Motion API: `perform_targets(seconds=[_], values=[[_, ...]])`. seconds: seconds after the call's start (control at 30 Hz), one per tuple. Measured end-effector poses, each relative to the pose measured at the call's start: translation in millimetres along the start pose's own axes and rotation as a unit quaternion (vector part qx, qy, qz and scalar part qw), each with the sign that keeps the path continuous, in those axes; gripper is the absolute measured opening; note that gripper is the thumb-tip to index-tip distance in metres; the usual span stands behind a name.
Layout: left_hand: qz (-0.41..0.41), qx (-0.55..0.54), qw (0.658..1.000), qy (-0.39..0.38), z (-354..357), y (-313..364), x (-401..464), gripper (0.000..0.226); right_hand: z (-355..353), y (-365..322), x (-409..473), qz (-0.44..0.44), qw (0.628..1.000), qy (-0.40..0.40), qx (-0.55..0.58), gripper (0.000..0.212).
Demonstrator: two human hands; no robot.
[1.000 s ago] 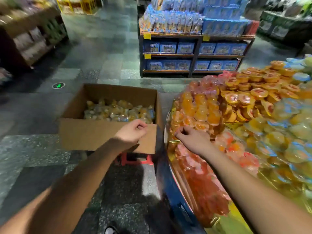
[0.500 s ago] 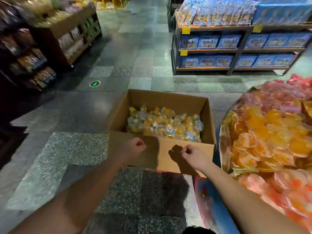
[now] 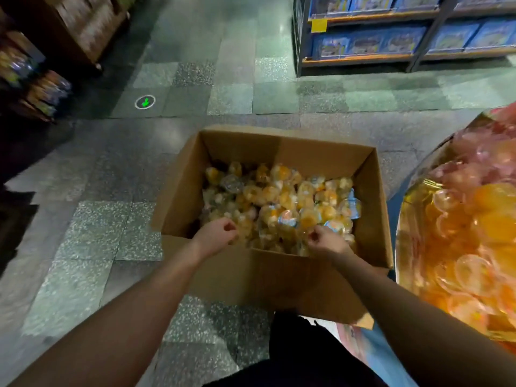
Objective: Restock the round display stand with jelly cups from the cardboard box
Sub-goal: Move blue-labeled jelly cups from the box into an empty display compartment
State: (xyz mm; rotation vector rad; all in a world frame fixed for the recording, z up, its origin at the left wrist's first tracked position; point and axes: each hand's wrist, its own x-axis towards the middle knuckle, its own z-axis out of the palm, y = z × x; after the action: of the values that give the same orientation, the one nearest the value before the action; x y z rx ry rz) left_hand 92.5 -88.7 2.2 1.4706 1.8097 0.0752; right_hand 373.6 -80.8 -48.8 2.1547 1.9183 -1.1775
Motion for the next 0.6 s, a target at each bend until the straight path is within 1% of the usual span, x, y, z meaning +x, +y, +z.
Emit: perform_targets(seconds=[0.07,0.13,0.27,0.4,0.53,0.6], values=[[-0.04,0.008,0.999,-0.016,1,0,28,0.015,-2,-3,28,0.015,0.999,-0.022,-0.026,0.032],[-0.068,0.019,0.997,-0.029,4,0,52,0.022,-5,-4,50,0.008,0.997,-0.039,-0.065,0.035],[-0.098,0.039,0.994,-0.038,20,0,92,0.044,-1,-5,88,-0.014,0.991,-0.058,-0.121,0.047],[-0.112,0.071,0.989,-0.071,41,4,115,0.062,7,-19,120,-0.039,0.983,-0.076,-0.166,0.06],[-0.131,0.12,0.982,-0.071,56,0,133,0.082,23,-30,136,-0.049,0.981,-0.066,-0.177,0.057],[-0.14,0.117,0.98,-0.083,60,-4,137,0.087,30,-28,139,-0.043,0.983,-0.052,-0.172,0.055]])
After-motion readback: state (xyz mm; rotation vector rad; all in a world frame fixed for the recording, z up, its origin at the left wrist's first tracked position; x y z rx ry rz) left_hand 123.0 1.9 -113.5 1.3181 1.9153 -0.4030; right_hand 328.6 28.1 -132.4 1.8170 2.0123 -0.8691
